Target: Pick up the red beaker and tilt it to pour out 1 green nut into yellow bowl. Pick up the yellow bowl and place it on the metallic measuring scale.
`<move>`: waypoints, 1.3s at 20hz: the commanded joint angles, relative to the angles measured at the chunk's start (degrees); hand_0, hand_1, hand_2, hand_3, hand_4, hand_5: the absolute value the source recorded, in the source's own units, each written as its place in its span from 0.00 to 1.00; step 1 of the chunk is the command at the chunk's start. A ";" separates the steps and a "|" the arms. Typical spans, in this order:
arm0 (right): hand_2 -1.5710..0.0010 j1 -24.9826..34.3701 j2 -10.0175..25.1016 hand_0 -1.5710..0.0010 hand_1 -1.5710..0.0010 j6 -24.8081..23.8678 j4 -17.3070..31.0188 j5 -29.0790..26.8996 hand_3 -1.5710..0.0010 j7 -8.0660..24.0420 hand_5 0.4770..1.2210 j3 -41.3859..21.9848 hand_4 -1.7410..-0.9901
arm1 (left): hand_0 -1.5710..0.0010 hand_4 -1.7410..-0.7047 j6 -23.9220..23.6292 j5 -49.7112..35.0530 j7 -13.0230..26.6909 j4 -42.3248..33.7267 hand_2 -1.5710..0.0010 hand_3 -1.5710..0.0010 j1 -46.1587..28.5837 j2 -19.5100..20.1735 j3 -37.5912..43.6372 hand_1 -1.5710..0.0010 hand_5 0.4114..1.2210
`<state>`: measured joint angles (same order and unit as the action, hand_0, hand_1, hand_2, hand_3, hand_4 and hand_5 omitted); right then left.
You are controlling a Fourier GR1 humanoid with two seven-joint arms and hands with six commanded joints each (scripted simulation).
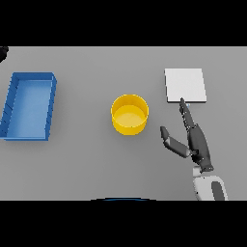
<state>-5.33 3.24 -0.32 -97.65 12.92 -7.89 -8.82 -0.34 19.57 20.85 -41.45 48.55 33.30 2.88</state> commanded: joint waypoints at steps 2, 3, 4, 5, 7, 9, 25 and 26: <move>1.00 -0.14 -0.04 1.00 1.00 -0.33 0.74 0.60 1.00 -0.85 0.27 -0.15 0.78 | 0.00 0.00 -1.46 -2.09 0.45 -5.65 0.00 0.00 -5.92 -0.94 0.80 0.00 1.00; 1.00 -0.25 0.34 1.00 1.00 -0.48 0.00 0.85 1.00 -0.68 0.27 -0.03 0.77 | 0.00 0.00 -1.98 -2.81 1.68 -7.68 0.00 0.00 -8.35 -1.69 0.95 0.00 1.00; 1.00 -0.40 0.65 1.00 1.00 -0.22 -0.23 0.61 1.00 -1.06 0.27 0.07 0.75 | 0.00 0.00 -2.51 -3.48 2.33 -10.41 0.00 0.00 -11.09 -2.11 1.05 0.00 0.96; 1.00 -0.02 0.60 1.00 1.00 0.12 0.16 0.09 1.00 -0.37 0.27 0.25 0.76 | 0.00 0.00 -2.90 -4.01 3.20 -13.33 0.00 0.00 -13.03 -2.67 0.83 0.00 0.91; 1.00 -0.20 0.39 1.00 1.00 -0.19 0.06 0.22 1.00 -1.14 0.27 0.20 0.76 | 0.00 0.00 -3.88 -4.35 4.87 -16.14 0.00 0.00 -16.27 -3.35 0.74 0.00 0.79; 1.00 0.38 0.06 1.00 1.00 -0.19 0.74 0.03 1.00 0.39 0.26 0.27 0.78 | 0.00 0.00 -4.15 -4.76 7.09 -18.75 0.00 0.00 -17.99 -3.66 0.77 0.00 0.63; 1.00 0.92 0.70 1.00 1.00 -1.37 0.55 1.97 1.00 1.41 0.22 0.23 0.80 | 0.95 0.93 8.58 -7.04 7.23 -24.21 0.96 0.95 -20.80 -0.31 -2.89 0.95 0.27; 1.00 1.28 1.25 1.00 1.00 -2.19 0.51 4.25 1.00 3.47 0.21 -0.26 0.81 | 0.96 0.93 7.93 -7.28 6.16 -24.46 0.96 0.96 -20.80 -0.63 -2.60 0.96 0.27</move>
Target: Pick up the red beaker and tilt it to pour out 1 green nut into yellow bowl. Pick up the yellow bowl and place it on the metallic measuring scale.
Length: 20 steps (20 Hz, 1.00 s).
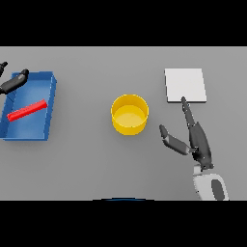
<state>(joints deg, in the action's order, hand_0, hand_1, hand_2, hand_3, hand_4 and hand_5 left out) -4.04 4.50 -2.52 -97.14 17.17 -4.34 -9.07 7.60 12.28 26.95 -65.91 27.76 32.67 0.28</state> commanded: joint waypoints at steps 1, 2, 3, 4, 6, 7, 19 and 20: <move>1.00 -0.37 0.50 1.00 1.00 0.76 -0.52 1.31 1.00 -0.66 0.22 -1.30 0.83 | 0.97 0.93 -0.57 -0.40 -0.79 -0.15 0.97 0.97 -0.03 -0.81 0.12 0.97 0.28; 1.00 0.97 1.60 1.00 1.00 2.31 0.09 1.77 1.00 -1.25 0.23 -1.97 0.87 | 0.97 0.92 -1.00 -1.06 -1.84 -0.56 0.98 0.98 -0.31 -1.04 0.73 0.98 0.29; 1.00 2.22 3.14 1.00 1.00 3.93 0.04 2.38 1.00 -1.46 0.25 -2.55 0.88 | 0.98 0.92 -1.26 -1.36 -2.05 -0.96 0.98 0.98 -0.55 -1.66 0.68 0.98 0.30; 1.00 4.24 4.85 1.00 1.00 5.30 0.84 3.81 1.00 -0.53 0.25 -3.20 0.87 | 0.98 0.91 -1.51 -1.70 -2.42 -1.42 0.99 0.98 -0.76 -2.00 0.83 0.98 0.30; 1.00 7.79 8.86 1.00 1.00 7.10 1.36 9.43 1.00 2.08 0.23 -5.44 0.82 | 0.99 0.91 -1.18 -2.38 -2.25 -2.36 0.99 0.99 -0.94 -2.01 1.09 0.99 0.31; 1.00 9.98 10.47 1.00 1.00 8.26 2.27 11.47 1.00 2.85 0.22 -6.41 0.82 | 0.99 0.91 -1.04 -2.70 -2.07 -3.38 0.99 0.99 -1.81 -1.91 1.16 0.99 0.32; 1.00 30.34 17.60 1.00 1.00 19.02 15.51 29.43 1.00 -4.35 0.22 -22.15 0.78 | 1.00 0.90 0.07 -3.73 -1.70 -3.75 1.00 1.00 -2.45 -2.31 1.41 1.00 0.35; 1.00 31.44 17.64 1.00 1.00 20.07 16.22 29.74 1.00 -5.69 0.22 -23.17 0.78 | 1.00 0.90 0.11 -3.58 -1.09 -4.23 1.00 1.00 -2.60 -1.84 1.49 1.00 0.35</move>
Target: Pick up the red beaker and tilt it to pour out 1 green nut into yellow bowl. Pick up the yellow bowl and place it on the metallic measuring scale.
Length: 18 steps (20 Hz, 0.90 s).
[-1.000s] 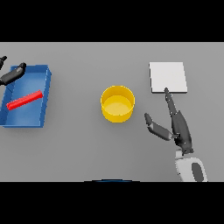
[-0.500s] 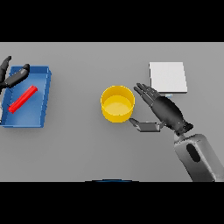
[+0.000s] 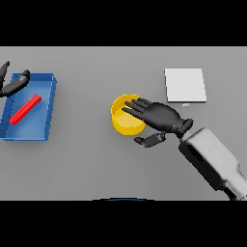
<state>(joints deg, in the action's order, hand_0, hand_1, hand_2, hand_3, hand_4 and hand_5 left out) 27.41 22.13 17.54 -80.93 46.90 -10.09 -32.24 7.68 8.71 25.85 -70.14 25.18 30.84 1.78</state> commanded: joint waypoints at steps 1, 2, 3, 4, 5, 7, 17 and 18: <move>1.00 0.79 0.49 1.00 1.00 0.64 1.15 0.32 1.00 -1.27 0.22 -0.56 0.78 | 1.00 0.90 0.22 -0.30 -0.38 0.08 1.00 1.00 0.24 0.34 0.37 1.00 0.35; 1.00 2.30 -0.15 1.00 1.00 1.68 3.30 0.67 1.00 -0.39 0.22 -1.14 0.78 | 1.00 0.90 -0.01 -0.01 -0.63 0.76 1.00 1.00 0.38 0.06 0.24 1.00 0.35; 1.00 2.99 -0.18 1.00 1.00 2.44 3.96 0.90 1.00 -0.89 0.23 -1.79 0.78 | 1.00 0.90 -0.21 0.02 -0.21 0.61 1.00 1.00 0.56 -0.11 0.23 1.00 0.35; 1.00 4.64 -0.48 1.00 1.00 3.47 5.64 1.51 1.00 -0.97 0.24 -2.66 0.78 | 1.00 0.90 -0.24 0.03 -0.11 0.12 1.00 1.00 0.26 -0.25 0.06 1.00 0.35; 1.00 6.05 -1.30 1.00 1.00 4.22 6.76 1.85 1.00 -0.95 0.24 -3.49 0.77 | 1.00 0.90 -0.03 0.10 0.21 0.30 1.00 1.00 0.33 -0.21 -0.04 1.00 0.35; 1.00 7.73 -1.75 1.00 1.00 6.16 8.23 2.22 1.00 -1.31 0.26 -4.70 0.77 | 1.00 0.90 0.29 0.01 -0.16 0.17 1.00 1.00 0.42 0.34 0.21 1.00 0.36; 0.99 12.51 -4.87 1.00 1.00 8.39 18.05 4.12 0.97 -0.13 0.34 -7.38 0.71 | 1.00 0.92 0.70 0.75 -1.89 1.28 1.00 1.00 -0.26 1.04 0.07 1.00 0.37; 0.98 12.25 -4.65 1.00 0.99 8.51 17.74 4.14 0.95 -0.27 0.39 -7.51 0.68 | 1.00 0.92 0.74 0.73 -1.14 1.41 1.00 1.00 0.26 0.95 0.04 1.00 0.37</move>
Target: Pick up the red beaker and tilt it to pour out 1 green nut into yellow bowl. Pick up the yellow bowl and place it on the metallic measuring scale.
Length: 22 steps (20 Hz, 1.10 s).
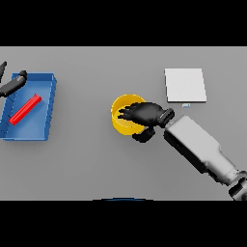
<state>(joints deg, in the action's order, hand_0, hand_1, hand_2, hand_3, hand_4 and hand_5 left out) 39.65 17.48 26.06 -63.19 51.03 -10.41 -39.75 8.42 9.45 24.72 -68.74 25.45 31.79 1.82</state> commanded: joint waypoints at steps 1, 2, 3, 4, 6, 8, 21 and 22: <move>0.94 0.18 -0.39 0.97 0.96 -0.17 0.36 0.12 0.92 0.15 0.45 -0.11 0.64 | 1.00 0.92 0.00 -0.01 -0.76 -0.12 1.00 1.00 -0.30 0.12 0.04 1.00 0.37; 0.88 0.25 -0.67 0.88 0.88 -0.64 0.92 0.23 0.86 -0.62 0.56 -0.22 0.58 | 1.00 0.92 0.05 0.07 -1.00 0.10 1.00 1.00 -0.46 -0.12 -0.17 1.00 0.37; 0.78 0.46 -0.68 0.71 0.74 -1.14 1.03 0.31 0.79 -1.78 0.65 -0.28 0.50 | 1.00 0.92 0.06 0.07 -0.65 0.10 1.00 1.00 -0.03 0.03 -0.05 1.00 0.37; 0.62 -0.34 0.00 0.57 0.59 -1.11 -0.12 0.29 0.64 -2.15 0.72 -0.52 0.41 | 1.00 0.92 -0.08 0.15 -0.91 0.18 1.00 1.00 -0.05 -0.12 -0.14 1.00 0.37; 0.40 0.02 0.35 0.36 0.38 -0.03 -0.64 -0.37 0.50 -2.54 0.82 -0.13 0.27 | 1.00 0.92 -0.22 -0.25 -0.78 -0.65 1.00 1.00 -0.69 -0.22 0.06 1.00 0.36; 0.28 0.44 0.40 0.23 0.24 0.36 -0.33 -0.59 0.38 -3.01 0.88 -0.32 0.17 | 1.00 0.92 -0.13 0.04 -0.70 0.18 1.00 1.00 0.00 0.08 0.11 1.00 0.37; 0.06 0.58 4.73 0.01 0.01 7.69 -9.67 -5.12 0.26 2.19 0.99 2.64 0.01 | 1.00 0.94 0.14 0.69 -0.64 -0.73 1.00 1.00 0.09 0.27 -0.75 1.00 0.36; 0.05 1.21 5.47 0.01 0.01 7.96 -10.24 -5.35 0.27 2.29 0.99 3.37 0.01 | 1.00 0.93 0.24 0.19 -0.64 -0.90 1.00 1.00 0.45 0.07 -0.54 1.00 0.36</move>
<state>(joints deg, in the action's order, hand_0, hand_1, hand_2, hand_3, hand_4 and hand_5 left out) 40.91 23.00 33.98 -73.43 45.70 -8.02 -36.34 8.66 9.63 24.03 -69.65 25.92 31.86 1.28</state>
